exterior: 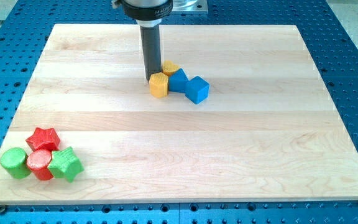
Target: Push the yellow hexagon into the blue triangle
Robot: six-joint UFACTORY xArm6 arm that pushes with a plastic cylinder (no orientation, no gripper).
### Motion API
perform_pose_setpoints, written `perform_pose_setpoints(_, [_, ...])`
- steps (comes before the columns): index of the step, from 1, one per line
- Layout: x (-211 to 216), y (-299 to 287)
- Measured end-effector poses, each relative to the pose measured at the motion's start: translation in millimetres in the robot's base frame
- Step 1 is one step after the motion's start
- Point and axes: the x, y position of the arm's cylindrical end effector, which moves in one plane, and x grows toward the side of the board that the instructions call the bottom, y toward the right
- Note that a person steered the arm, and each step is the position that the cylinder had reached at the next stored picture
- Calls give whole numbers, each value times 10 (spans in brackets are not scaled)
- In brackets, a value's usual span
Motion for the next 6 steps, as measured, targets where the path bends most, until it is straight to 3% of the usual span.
perform_pose_setpoints(1, [27,-498])
perform_pose_setpoints(2, [359,-206])
perform_pose_setpoints(3, [415,307])
perform_pose_setpoints(4, [445,162])
perform_pose_setpoints(5, [203,-274])
perform_pose_setpoints(6, [-80,20])
